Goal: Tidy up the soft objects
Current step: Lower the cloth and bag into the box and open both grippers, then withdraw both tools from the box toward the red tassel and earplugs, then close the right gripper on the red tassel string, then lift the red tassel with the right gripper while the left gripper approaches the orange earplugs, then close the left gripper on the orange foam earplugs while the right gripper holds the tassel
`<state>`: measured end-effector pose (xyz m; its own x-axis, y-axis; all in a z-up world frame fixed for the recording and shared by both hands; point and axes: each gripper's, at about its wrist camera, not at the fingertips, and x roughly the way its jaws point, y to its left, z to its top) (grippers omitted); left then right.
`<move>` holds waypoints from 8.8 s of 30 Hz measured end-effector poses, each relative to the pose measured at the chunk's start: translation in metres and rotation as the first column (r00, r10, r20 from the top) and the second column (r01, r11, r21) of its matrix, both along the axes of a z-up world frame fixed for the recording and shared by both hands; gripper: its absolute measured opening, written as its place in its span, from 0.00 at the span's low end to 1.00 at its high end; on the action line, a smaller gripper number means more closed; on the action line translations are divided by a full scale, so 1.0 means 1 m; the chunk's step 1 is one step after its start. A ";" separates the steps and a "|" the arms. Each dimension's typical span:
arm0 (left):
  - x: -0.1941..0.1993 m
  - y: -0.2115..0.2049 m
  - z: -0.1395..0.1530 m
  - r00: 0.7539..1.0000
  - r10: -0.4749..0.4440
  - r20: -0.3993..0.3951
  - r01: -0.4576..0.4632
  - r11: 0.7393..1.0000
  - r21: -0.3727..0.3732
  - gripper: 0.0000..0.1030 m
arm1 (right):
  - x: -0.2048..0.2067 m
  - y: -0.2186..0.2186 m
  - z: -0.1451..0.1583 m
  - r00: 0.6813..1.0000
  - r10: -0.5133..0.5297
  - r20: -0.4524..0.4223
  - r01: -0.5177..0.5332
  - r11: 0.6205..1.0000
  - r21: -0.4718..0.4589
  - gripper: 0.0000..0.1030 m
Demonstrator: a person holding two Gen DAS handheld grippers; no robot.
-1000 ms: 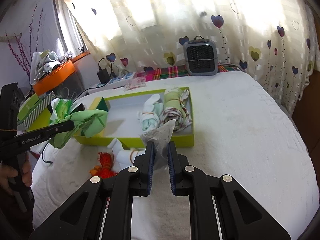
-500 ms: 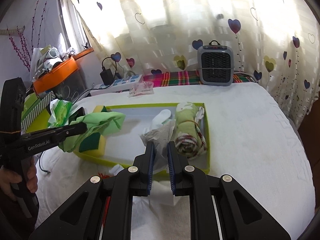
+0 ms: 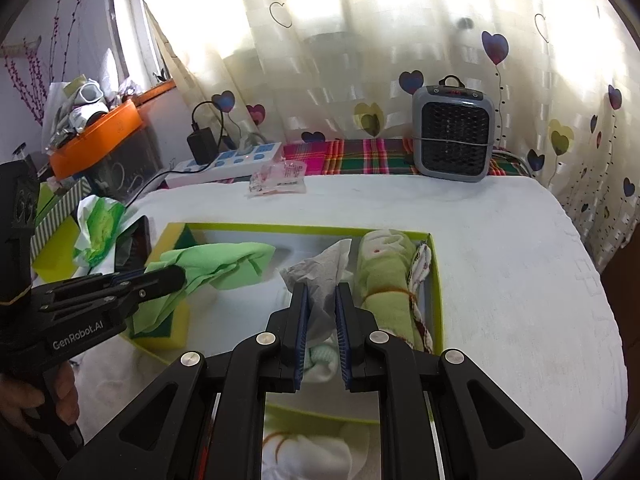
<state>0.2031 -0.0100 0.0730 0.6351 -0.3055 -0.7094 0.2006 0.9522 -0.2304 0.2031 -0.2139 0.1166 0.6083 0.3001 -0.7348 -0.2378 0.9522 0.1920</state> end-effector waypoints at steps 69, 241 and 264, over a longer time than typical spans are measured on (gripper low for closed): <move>-0.018 -0.013 -0.006 1.000 0.008 -0.005 -0.007 0.998 0.062 0.43 | -0.014 -0.001 -0.003 0.999 -0.040 0.036 0.040 0.999 -0.003 0.52; -0.114 -0.008 -0.031 0.998 -0.049 -0.039 0.053 0.991 0.123 0.21 | -0.120 -0.011 0.003 0.994 0.108 0.035 -0.113 0.978 0.178 0.10; -0.087 0.003 0.013 0.997 -0.058 0.059 0.052 0.995 0.090 0.21 | -0.096 -0.001 0.025 0.991 0.110 0.079 -0.121 0.980 0.159 0.10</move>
